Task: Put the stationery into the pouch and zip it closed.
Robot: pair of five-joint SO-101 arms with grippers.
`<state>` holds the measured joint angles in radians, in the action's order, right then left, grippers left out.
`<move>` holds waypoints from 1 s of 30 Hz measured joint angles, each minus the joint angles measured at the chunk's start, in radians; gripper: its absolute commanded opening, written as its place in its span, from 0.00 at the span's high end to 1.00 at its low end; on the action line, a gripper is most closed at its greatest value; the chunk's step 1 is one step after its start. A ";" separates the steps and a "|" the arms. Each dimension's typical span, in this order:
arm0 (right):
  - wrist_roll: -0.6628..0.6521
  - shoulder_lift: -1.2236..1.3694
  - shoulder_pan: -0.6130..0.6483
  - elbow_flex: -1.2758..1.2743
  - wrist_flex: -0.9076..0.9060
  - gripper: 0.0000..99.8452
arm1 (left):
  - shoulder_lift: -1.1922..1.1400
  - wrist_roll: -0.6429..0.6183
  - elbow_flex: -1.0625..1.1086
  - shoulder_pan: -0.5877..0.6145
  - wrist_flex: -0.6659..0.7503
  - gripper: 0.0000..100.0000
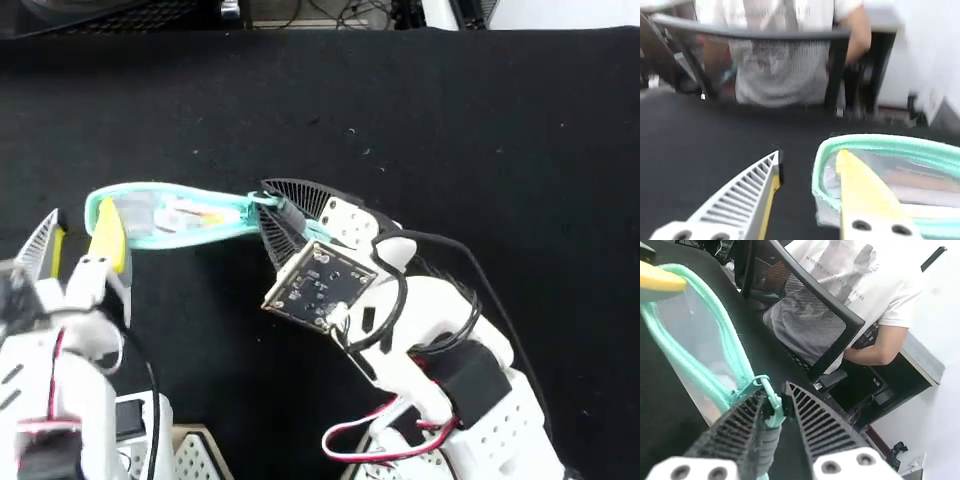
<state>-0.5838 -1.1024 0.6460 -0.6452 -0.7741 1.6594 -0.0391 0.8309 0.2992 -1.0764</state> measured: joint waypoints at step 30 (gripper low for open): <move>0.054 0.213 0.089 0.109 0.020 0.99 | -0.098 0.057 0.247 -0.184 0.138 0.74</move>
<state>-0.5301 -0.8892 0.7350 -0.5363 -0.7541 1.5612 0.0176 1.0779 0.1151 -0.9383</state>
